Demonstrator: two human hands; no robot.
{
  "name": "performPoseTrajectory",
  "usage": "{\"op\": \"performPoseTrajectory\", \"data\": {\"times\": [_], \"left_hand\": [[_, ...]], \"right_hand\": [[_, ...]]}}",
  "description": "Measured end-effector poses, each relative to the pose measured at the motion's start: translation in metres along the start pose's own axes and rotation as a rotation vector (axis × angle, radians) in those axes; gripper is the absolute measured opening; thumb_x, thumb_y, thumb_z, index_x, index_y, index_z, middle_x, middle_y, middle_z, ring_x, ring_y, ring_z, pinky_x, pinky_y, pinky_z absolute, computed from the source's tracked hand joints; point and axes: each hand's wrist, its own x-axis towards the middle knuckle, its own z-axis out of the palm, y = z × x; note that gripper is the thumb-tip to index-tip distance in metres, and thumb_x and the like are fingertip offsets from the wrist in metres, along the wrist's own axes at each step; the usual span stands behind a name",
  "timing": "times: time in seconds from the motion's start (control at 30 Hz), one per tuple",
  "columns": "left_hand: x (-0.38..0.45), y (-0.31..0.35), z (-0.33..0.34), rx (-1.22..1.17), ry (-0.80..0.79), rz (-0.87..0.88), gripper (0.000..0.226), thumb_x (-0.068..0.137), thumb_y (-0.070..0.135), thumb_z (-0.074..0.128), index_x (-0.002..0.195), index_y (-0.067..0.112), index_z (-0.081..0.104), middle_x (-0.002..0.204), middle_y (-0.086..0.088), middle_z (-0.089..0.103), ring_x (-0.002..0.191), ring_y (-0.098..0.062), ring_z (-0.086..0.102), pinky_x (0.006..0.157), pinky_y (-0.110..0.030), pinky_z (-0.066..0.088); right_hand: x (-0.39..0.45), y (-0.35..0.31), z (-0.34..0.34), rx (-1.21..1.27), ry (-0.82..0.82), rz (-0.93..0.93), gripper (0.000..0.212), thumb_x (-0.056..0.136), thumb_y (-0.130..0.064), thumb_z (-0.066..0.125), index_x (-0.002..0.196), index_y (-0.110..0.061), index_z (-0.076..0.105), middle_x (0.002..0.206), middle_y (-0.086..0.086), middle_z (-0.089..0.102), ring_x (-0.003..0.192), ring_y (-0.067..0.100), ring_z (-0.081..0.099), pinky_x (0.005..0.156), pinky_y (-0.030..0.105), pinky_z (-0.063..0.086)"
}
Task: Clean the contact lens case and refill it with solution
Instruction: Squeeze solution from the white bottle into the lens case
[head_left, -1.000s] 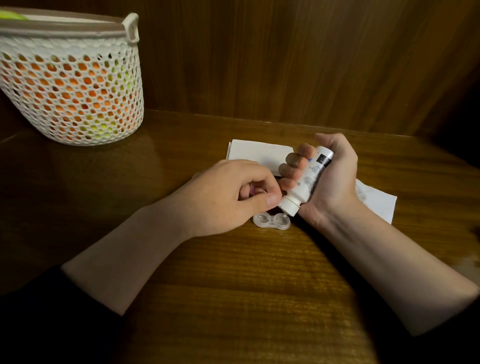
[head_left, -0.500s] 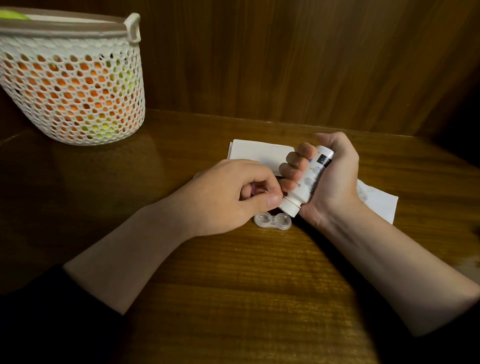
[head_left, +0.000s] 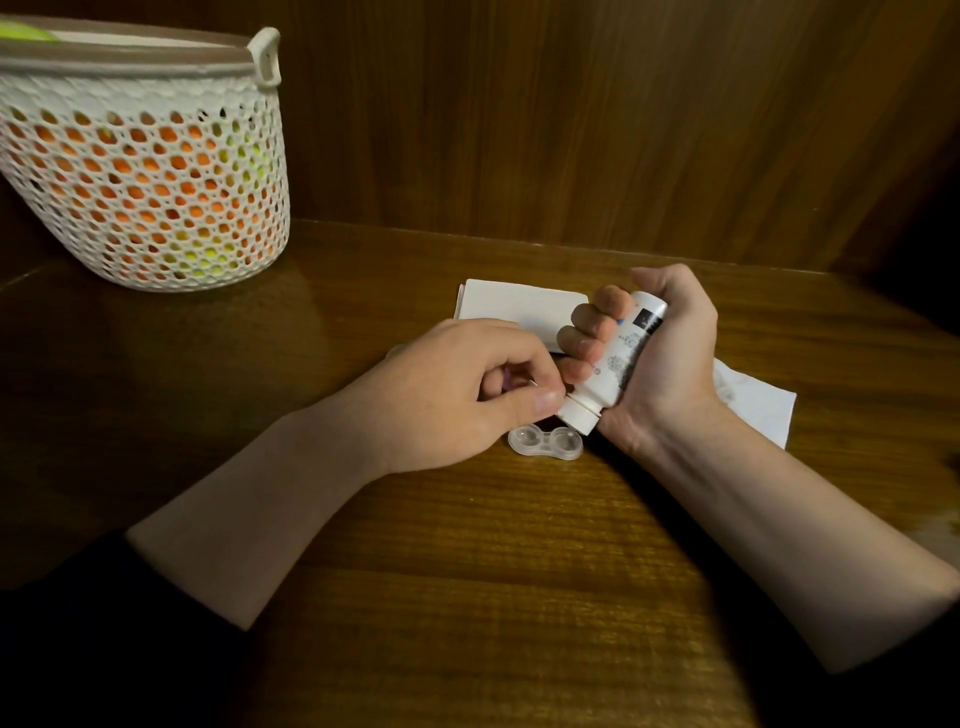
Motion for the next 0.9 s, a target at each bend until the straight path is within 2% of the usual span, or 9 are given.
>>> {"op": "performPoseTrajectory", "data": {"times": [0.17,0.7,0.9], "left_hand": [[-0.0001,0.0008,-0.0002,0.009,0.006,0.004,0.005,0.099,0.036,0.072,0.099,0.037,0.077,0.089,0.008,0.065,0.075,-0.008,0.054,0.065,-0.028,0.044],[0.0004,-0.001,0.0004,0.016,0.007,0.006,0.007,0.099,0.037,0.071,0.101,0.037,0.077,0.094,0.009,0.067,0.076,-0.008,0.055,0.066,-0.027,0.044],[0.0006,-0.0021,0.0014,0.026,0.01,0.0,0.006,0.099,0.038,0.072,0.101,0.037,0.078,0.092,0.01,0.066,0.078,-0.01,0.056,0.07,-0.037,0.05]], "right_hand": [[-0.0006,-0.0001,0.0008,0.002,0.001,0.001,0.036,0.09,-0.034,0.047,0.058,-0.019,0.046,0.053,-0.002,0.04,0.042,0.015,0.037,0.04,0.021,0.035],[-0.0006,-0.0006,0.0005,-0.023,-0.002,-0.011,0.036,0.09,-0.034,0.047,0.057,-0.019,0.046,0.053,-0.002,0.04,0.043,0.015,0.036,0.041,0.022,0.035],[-0.0003,0.0002,-0.0012,-0.039,0.0,-0.017,0.035,0.092,-0.034,0.049,0.061,-0.018,0.048,0.055,0.0,0.043,0.044,0.016,0.039,0.041,0.023,0.036]]}}
